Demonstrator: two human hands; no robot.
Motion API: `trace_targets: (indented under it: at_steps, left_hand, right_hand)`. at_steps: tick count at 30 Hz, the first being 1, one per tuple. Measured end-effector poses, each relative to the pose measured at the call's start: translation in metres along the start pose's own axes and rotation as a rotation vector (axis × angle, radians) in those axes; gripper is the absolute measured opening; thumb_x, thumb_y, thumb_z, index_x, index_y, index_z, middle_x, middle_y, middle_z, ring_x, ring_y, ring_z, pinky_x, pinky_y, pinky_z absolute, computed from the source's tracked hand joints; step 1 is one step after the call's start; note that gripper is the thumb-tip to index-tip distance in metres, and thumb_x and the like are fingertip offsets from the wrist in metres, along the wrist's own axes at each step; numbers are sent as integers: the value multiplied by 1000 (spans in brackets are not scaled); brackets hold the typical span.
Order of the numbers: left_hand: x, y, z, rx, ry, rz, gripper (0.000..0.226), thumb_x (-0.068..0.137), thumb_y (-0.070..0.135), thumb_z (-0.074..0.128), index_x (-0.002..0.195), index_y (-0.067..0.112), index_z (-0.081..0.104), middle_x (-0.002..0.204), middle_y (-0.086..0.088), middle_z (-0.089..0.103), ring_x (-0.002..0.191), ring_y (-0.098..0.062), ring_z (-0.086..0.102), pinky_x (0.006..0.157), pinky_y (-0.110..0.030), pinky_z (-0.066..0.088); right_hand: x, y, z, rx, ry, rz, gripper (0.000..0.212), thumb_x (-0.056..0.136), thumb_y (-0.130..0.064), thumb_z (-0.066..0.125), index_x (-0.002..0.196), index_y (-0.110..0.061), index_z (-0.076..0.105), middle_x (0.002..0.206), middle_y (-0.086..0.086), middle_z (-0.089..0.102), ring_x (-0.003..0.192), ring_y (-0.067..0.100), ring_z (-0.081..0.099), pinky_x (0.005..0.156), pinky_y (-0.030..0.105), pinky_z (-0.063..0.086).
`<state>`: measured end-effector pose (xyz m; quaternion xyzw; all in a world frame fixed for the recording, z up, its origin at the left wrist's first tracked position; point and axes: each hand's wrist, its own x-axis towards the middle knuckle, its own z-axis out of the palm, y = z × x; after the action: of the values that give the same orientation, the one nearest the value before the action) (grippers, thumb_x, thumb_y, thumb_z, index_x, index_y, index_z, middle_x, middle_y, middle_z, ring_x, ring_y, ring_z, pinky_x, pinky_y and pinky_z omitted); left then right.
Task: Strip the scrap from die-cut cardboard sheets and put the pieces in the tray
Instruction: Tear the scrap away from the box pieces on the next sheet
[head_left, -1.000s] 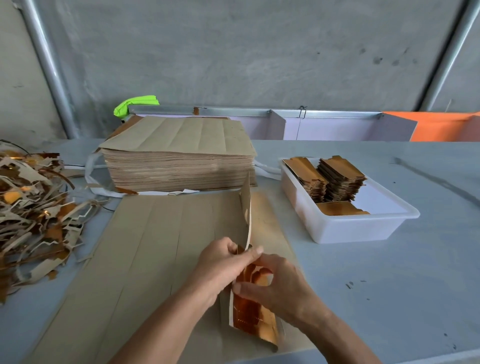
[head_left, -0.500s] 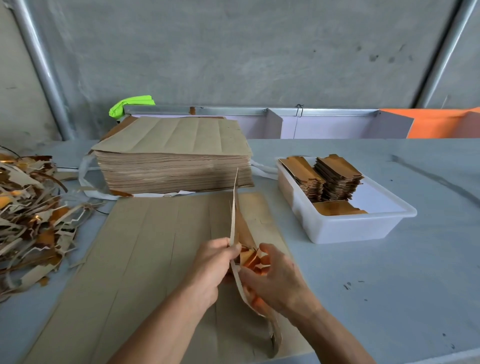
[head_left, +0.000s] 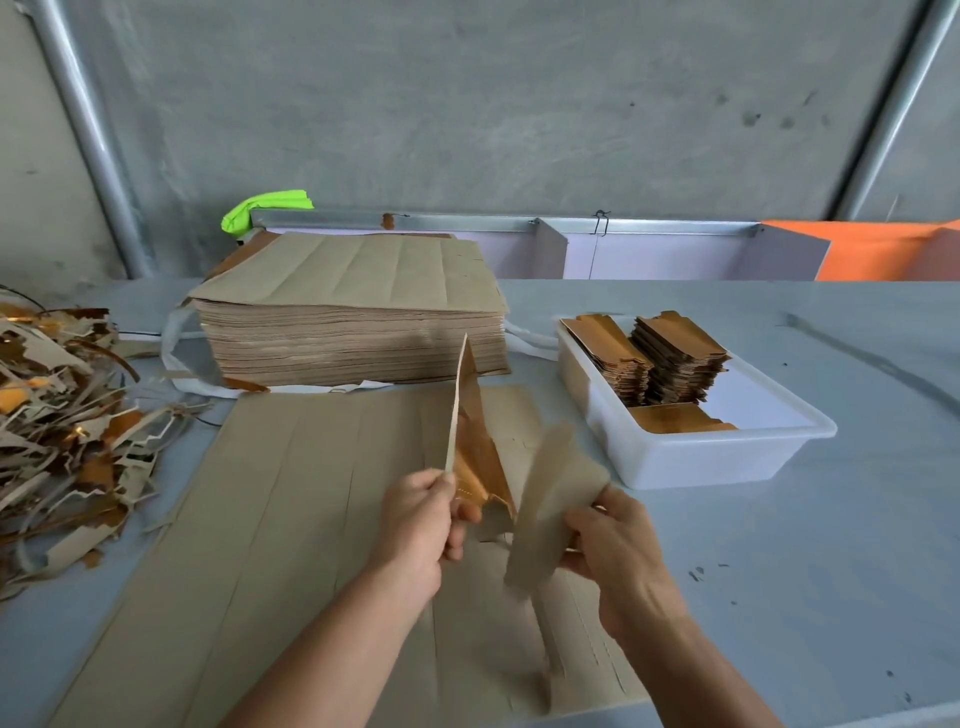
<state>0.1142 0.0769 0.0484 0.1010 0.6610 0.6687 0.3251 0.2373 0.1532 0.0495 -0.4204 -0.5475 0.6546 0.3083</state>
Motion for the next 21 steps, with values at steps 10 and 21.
trace_targets:
  at_steps: [10,21]
  left_hand:
    - [9,2,-24,346,-62,248,18,88,1,59,76,10,67,54,2,56,39,-8,40,37,-19,30]
    - [7,8,-7,647,-170,629,19,95,12,53,88,7,70,73,0,57,62,-4,52,58,-12,37]
  right_hand:
    - [20,-4,-17,-225,173,-309,60,93,1,50,137,-38,35,112,0,56,97,20,57,81,48,53]
    - [32,-6,29,-988,-131,-771,18,72,-15,66,88,-15,59,99,-6,48,92,19,51,74,23,43]
